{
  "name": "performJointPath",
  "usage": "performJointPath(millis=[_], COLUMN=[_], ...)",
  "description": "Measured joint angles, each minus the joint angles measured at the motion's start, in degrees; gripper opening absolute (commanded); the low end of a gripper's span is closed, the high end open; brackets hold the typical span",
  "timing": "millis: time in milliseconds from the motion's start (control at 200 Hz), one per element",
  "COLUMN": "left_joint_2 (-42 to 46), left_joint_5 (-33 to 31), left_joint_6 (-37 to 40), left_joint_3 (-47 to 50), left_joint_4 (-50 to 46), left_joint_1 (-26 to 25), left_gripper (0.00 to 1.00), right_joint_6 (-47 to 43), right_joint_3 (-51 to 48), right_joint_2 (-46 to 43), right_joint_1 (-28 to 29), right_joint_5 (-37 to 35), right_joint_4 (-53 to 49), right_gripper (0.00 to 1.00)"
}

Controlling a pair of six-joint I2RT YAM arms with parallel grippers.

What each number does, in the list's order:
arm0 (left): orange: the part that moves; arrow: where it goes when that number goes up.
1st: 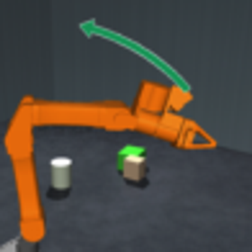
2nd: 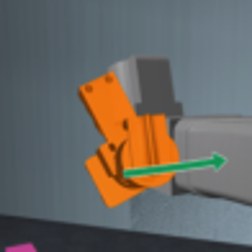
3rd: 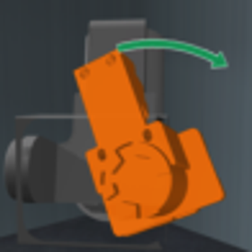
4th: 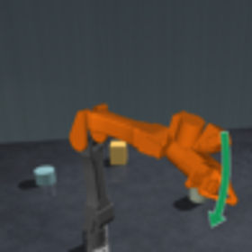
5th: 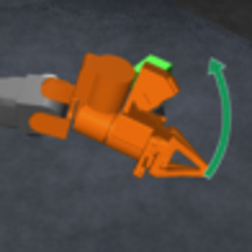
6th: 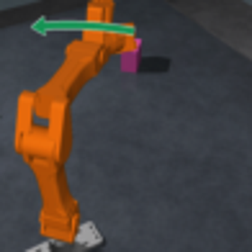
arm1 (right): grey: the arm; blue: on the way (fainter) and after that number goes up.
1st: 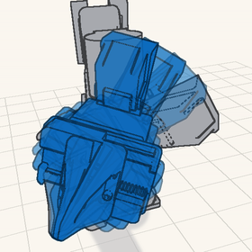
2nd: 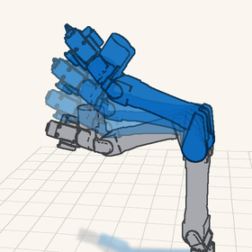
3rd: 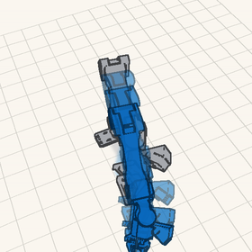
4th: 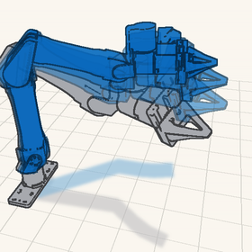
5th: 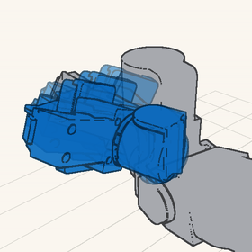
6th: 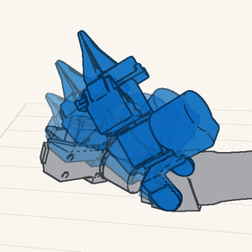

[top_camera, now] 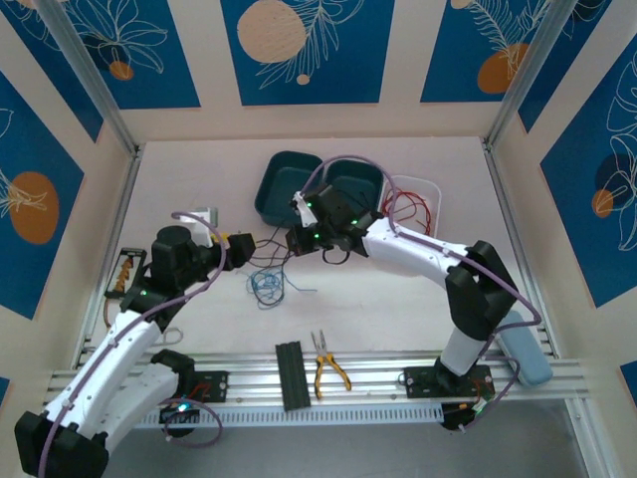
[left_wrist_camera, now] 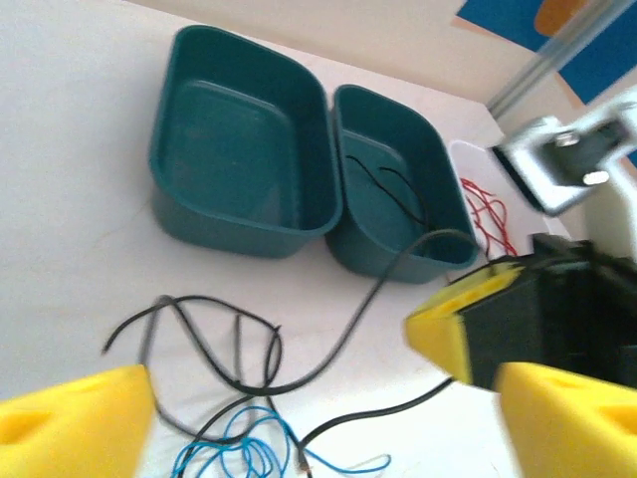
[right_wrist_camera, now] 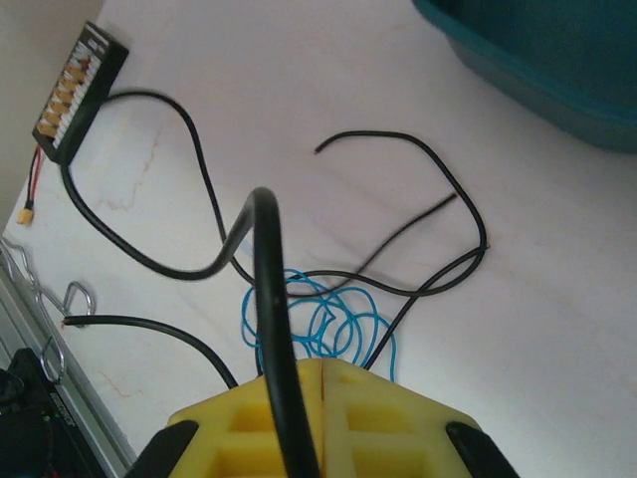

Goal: Untangle the cables

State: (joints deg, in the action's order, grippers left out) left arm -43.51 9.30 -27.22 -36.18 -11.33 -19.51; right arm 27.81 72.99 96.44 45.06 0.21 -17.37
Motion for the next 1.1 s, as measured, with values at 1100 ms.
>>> performJointPath(millis=[1100], left_joint_2=[15.3], left_joint_5=[-20.7], left_joint_6=[-4.1], left_joint_3=[4.6], left_joint_4=[-14.8], left_joint_1=[0.0], left_gripper=[1.00], right_joint_6=[-1.5], right_joint_3=[24.8], right_joint_2=[-9.0], right_joint_1=[-1.9], right_joint_5=[-16.3], right_joint_4=[-23.3], right_gripper=[0.00])
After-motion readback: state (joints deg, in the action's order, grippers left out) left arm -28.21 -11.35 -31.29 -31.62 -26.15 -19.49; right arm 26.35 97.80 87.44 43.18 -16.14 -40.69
